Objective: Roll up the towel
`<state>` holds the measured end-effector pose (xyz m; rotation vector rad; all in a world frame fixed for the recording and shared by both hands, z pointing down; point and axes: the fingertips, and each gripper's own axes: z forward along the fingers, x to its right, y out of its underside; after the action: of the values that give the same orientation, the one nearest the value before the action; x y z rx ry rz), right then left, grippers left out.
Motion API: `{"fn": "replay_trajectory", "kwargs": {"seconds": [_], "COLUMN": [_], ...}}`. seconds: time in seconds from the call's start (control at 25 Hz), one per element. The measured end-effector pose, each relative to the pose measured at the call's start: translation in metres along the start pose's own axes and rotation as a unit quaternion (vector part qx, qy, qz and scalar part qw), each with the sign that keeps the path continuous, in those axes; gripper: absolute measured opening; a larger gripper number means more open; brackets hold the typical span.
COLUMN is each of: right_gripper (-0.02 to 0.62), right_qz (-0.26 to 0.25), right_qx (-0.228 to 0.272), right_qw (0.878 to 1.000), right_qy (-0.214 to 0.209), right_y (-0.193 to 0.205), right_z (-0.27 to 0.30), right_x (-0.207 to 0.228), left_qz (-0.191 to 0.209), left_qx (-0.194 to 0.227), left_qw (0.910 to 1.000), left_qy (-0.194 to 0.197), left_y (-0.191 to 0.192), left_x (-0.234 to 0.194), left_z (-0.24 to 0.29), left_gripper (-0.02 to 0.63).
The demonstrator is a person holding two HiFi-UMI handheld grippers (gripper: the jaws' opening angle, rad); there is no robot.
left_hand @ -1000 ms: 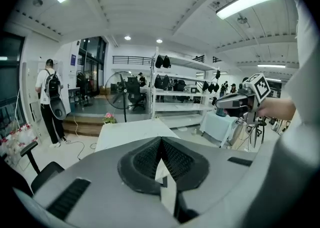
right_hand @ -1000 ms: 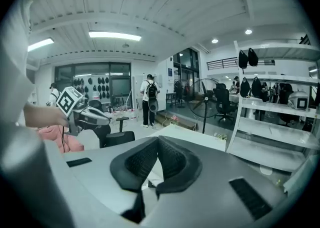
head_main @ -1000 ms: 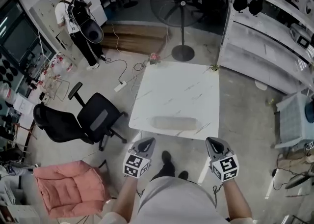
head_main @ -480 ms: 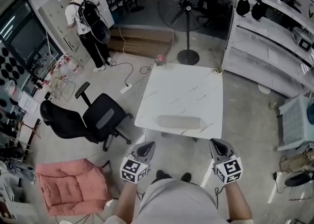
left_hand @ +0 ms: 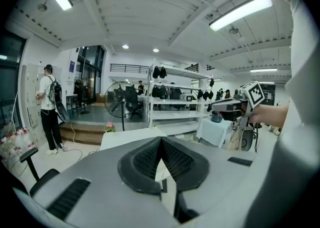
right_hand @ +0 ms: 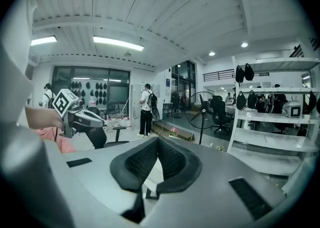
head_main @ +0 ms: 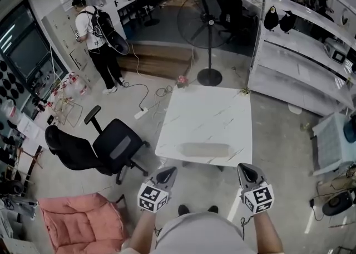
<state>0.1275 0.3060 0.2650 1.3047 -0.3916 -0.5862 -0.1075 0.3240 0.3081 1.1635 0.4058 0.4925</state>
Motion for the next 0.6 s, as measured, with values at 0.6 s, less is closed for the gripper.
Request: {"fn": "replay_trajectory", "kwargs": {"seconds": [0.6], "right_gripper": [0.011], "right_qz": [0.012], "right_qx": [0.002], "right_qw": [1.000], "right_qy": [0.022], "right_y": [-0.008], "right_z": [0.013], "right_x": [-0.004], "left_qz": [-0.010], "left_qx": [0.017], "left_qw": [0.9996], "left_qy": [0.019], "left_y": [-0.010], "left_x": [-0.027], "left_z": [0.002], "left_gripper": [0.018]}}
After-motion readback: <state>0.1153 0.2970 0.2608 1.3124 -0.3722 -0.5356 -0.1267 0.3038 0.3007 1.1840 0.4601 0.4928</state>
